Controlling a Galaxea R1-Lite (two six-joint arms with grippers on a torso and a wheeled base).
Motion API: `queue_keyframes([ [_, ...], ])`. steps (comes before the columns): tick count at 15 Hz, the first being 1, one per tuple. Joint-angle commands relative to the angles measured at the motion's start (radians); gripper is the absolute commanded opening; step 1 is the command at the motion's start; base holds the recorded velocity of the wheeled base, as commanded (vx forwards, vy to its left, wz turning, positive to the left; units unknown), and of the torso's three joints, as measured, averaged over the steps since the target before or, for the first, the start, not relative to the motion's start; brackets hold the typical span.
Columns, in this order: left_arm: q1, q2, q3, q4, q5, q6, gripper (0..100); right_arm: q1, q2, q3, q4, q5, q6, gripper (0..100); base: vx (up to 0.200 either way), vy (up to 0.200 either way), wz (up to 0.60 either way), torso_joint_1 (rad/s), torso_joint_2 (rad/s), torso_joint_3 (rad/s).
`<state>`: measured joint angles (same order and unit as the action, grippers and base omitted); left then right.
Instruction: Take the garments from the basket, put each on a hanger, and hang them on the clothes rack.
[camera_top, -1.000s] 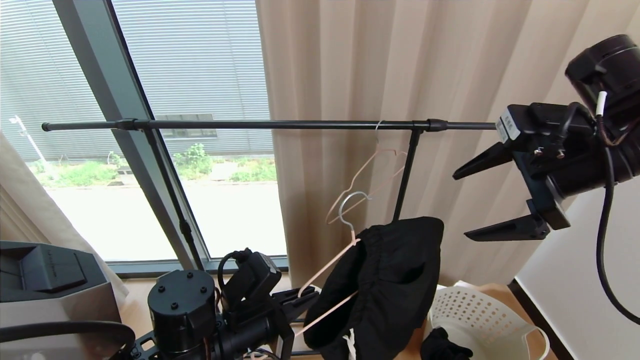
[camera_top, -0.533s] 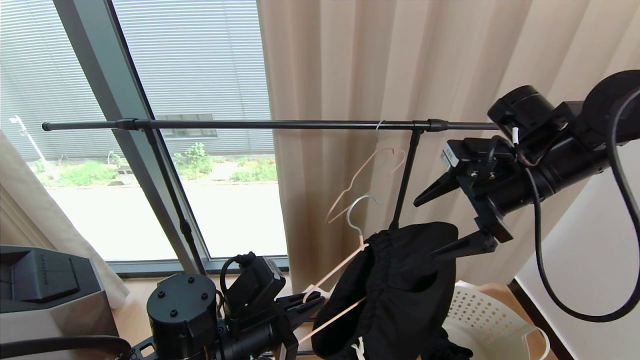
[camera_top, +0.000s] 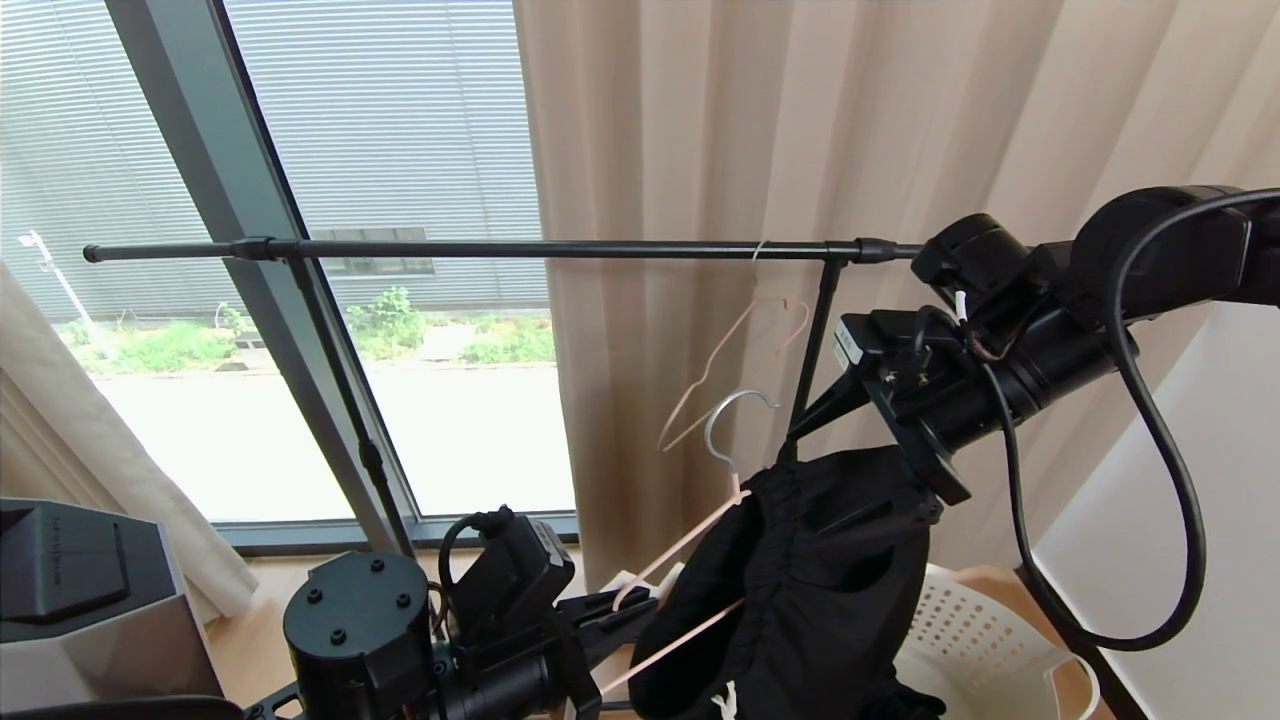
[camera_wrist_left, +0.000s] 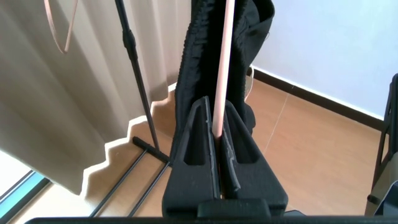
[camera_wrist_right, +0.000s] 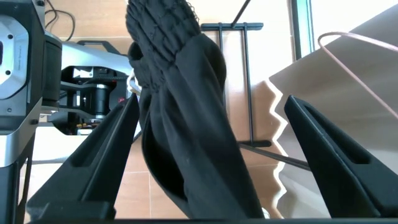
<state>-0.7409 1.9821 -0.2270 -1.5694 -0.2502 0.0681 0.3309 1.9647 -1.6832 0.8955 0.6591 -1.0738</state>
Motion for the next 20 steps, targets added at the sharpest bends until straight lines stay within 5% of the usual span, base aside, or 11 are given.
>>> queue_keyframes([
  [1,-0.003,-0.008,0.000,-0.001,0.000,0.001,0,0.000,0.013,-0.003,-0.001,0.000,0.000,100,0.000,0.000,0.00,0.000,0.00,0.000],
  [17,-0.015,-0.039,0.006,-0.001,-0.009,0.022,0,0.016,0.019,-0.001,0.010,0.022,0.005,100,0.000,0.000,0.00,0.000,0.00,0.000],
  [18,-0.015,-0.040,0.009,-0.001,-0.024,0.024,0,0.016,0.019,0.003,0.010,0.022,0.005,0,0.000,0.000,0.00,0.000,0.00,0.000],
  [20,-0.014,-0.040,0.011,-0.001,-0.031,0.024,0,0.016,0.014,0.008,0.011,0.023,0.005,0,0.000,0.000,0.00,0.000,0.00,0.000],
])
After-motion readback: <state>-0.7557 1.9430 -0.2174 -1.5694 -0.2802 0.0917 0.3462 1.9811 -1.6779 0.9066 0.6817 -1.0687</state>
